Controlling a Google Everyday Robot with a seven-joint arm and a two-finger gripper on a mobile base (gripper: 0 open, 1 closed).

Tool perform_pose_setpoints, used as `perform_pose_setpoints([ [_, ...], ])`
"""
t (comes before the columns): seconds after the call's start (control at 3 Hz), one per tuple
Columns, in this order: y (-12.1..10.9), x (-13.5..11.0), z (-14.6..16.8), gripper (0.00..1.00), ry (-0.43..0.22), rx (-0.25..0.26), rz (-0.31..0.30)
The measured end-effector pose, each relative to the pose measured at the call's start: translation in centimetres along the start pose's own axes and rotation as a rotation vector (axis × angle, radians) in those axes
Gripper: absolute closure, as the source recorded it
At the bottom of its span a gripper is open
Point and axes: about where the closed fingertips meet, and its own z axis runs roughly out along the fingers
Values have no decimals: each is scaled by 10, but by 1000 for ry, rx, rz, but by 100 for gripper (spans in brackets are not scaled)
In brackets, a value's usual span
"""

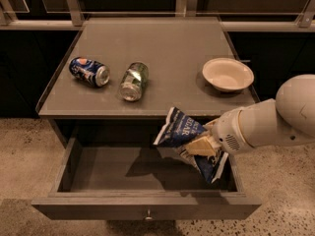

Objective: Place blue chip bag into top drawer

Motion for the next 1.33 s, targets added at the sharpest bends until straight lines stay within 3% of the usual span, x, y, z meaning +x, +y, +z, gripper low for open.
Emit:
perform_pose_setpoints([
  [0.33,-8,21,16,100,12,-20,85],
  [1.0,-27,79,78,100,72,-101,250],
  [1.33,-29,85,84,86,77,-111,264],
])
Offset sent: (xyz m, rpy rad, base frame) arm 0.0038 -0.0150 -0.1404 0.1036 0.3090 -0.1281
